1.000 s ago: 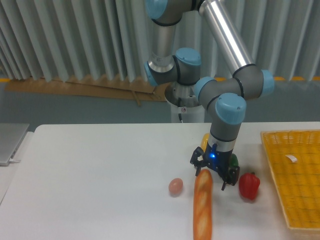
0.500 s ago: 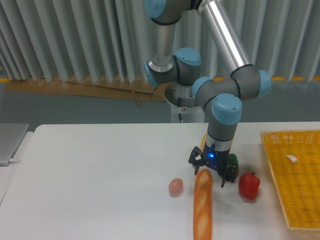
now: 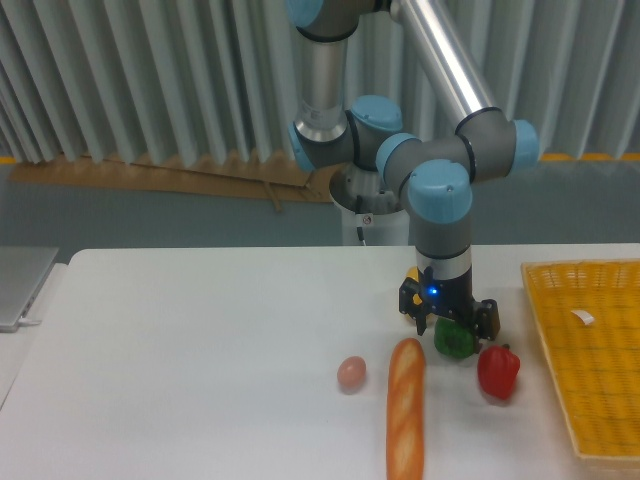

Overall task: Place the bread in the basket
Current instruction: 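Lower the gripper over the baguette's end and align, then close the gripper on the baguette's end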

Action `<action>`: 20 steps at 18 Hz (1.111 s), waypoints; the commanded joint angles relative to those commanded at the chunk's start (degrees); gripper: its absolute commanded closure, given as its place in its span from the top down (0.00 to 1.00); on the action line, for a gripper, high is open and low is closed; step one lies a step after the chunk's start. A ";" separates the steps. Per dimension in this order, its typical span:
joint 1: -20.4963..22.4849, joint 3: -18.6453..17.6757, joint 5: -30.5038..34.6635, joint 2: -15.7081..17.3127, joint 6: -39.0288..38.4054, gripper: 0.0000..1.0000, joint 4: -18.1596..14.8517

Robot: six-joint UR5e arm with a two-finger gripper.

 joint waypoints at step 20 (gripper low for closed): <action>-4.04 0.96 -2.46 -7.12 0.17 1.00 0.79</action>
